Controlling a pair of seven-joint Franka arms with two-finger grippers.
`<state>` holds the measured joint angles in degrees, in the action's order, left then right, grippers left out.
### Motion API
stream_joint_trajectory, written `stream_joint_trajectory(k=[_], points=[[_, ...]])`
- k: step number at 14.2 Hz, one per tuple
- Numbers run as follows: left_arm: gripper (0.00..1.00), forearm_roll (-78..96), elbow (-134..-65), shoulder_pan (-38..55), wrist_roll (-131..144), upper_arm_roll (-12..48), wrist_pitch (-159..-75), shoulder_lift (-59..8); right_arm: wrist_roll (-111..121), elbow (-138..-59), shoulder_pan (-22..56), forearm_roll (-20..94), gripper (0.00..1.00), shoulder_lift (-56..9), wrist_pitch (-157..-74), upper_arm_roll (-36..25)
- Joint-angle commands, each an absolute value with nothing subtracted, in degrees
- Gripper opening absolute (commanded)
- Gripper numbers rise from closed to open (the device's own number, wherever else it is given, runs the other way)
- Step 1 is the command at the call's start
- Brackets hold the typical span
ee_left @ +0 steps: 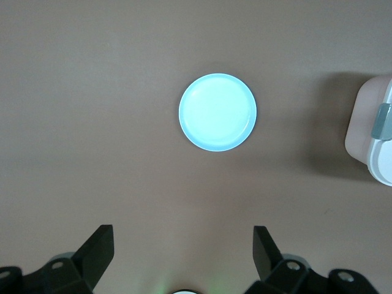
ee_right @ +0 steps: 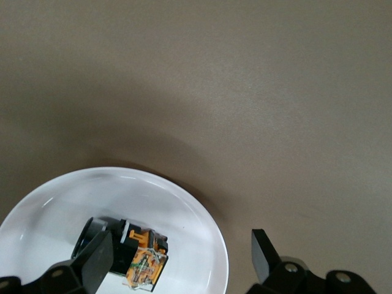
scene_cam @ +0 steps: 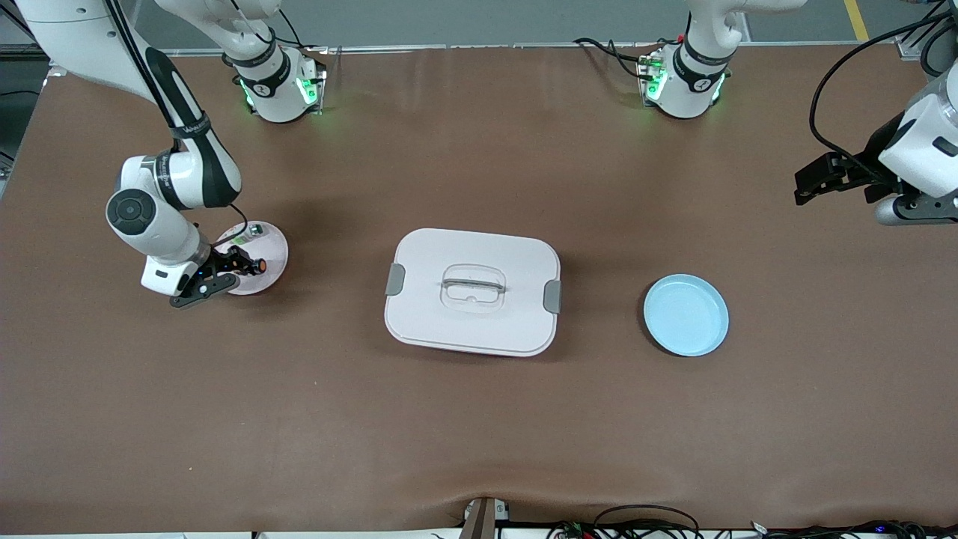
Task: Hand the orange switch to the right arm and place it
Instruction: 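Open the right gripper to release the switch on the plate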
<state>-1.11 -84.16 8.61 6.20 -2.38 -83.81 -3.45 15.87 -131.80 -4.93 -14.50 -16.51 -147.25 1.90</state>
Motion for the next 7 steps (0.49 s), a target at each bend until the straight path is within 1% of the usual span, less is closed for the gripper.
stream_joint_trajectory(k=[1, 5, 7], points=[[1.0, -0.4, -82.8, 8.6, 5.4, -2.9, -83.6, -4.1, 8.4, -131.7, -4.4, -15.6, 1.0, -14.8, -145.9, 2.2], [1.0, -0.4, -82.8, 8.8, 5.4, -2.9, -83.6, -4.1, -8.3, -131.7, -3.9, -15.6, 1.0, -13.5, -145.3, 2.3], [1.0, -0.4, -82.8, 8.7, 5.4, -2.9, -83.6, -4.1, -10.2, -131.7, -4.2, -15.5, 1.0, -12.8, -145.2, 2.3]])
